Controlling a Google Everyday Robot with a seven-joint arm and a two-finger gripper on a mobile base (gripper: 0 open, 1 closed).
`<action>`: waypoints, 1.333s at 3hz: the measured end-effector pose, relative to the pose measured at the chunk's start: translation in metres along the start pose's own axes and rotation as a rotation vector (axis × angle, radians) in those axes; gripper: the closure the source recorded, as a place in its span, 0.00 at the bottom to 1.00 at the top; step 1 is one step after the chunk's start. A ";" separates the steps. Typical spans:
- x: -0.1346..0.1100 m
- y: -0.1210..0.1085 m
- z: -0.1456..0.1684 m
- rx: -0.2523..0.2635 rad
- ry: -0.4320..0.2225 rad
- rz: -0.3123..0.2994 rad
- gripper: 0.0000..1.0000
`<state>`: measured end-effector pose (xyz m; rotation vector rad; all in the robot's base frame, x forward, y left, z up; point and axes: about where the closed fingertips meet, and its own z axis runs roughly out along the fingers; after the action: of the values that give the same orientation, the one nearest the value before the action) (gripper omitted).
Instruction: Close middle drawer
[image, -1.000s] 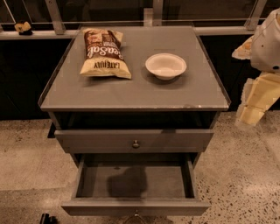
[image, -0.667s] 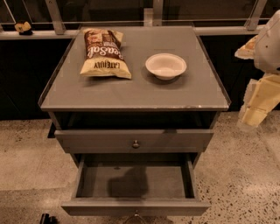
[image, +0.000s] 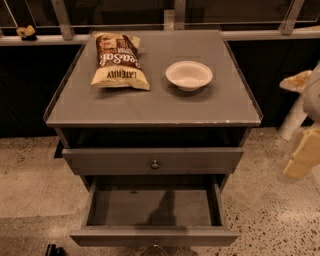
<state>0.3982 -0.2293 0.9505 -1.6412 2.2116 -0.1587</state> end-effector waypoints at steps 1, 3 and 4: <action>0.020 0.024 0.026 -0.008 -0.019 0.034 0.00; 0.053 0.066 0.090 -0.064 -0.024 0.111 0.00; 0.076 0.081 0.126 -0.089 -0.009 0.183 0.00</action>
Offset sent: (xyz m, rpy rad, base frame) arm -0.0482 -0.0185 -0.1233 0.0814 0.0741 -0.0682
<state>0.3532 -0.2584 0.7913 -1.4694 2.3781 -0.0033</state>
